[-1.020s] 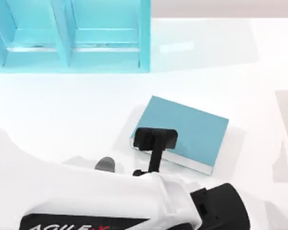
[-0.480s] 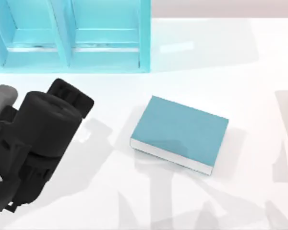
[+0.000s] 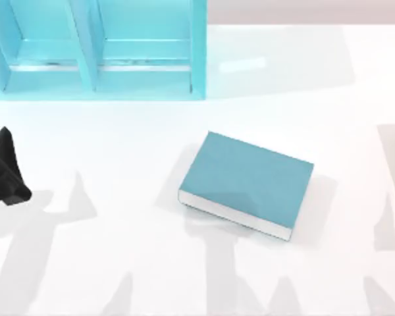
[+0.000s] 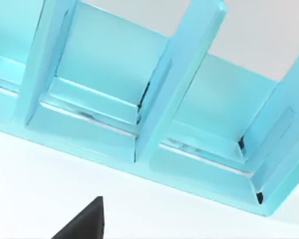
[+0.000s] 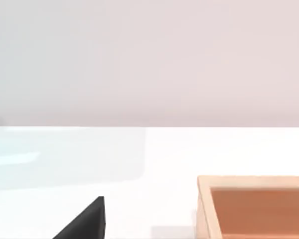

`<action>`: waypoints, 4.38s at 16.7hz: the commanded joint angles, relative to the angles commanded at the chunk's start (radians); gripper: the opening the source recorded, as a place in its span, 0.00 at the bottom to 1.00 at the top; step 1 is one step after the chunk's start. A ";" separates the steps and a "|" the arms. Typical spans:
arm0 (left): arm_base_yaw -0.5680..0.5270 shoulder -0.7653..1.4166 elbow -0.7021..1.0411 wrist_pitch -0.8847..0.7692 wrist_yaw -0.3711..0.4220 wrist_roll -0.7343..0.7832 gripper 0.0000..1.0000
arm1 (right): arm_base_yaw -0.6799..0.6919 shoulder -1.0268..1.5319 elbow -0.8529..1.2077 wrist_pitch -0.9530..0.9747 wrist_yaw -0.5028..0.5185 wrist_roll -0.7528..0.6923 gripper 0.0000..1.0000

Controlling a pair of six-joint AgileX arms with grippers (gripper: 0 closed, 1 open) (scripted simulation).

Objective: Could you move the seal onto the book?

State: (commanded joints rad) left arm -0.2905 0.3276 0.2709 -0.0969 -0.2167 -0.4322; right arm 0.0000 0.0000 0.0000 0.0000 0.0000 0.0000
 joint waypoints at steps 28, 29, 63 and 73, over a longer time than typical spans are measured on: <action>0.291 -0.328 -0.271 0.097 0.217 0.432 1.00 | -0.228 0.988 0.828 -0.665 0.045 -0.239 1.00; 0.291 -0.328 -0.271 0.097 0.217 0.432 1.00 | -0.248 1.082 0.912 -0.728 0.047 -0.257 1.00; 0.291 -0.328 -0.271 0.097 0.217 0.432 1.00 | -0.419 1.992 1.347 -0.917 0.001 -0.404 1.00; 0.291 -0.328 -0.271 0.097 0.217 0.432 1.00 | -0.419 1.992 1.347 -0.917 0.001 -0.404 0.25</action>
State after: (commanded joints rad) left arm 0.0000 0.0000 0.0000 0.0000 0.0000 0.0000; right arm -0.4193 1.9919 1.3465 -0.9175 0.0013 -0.4039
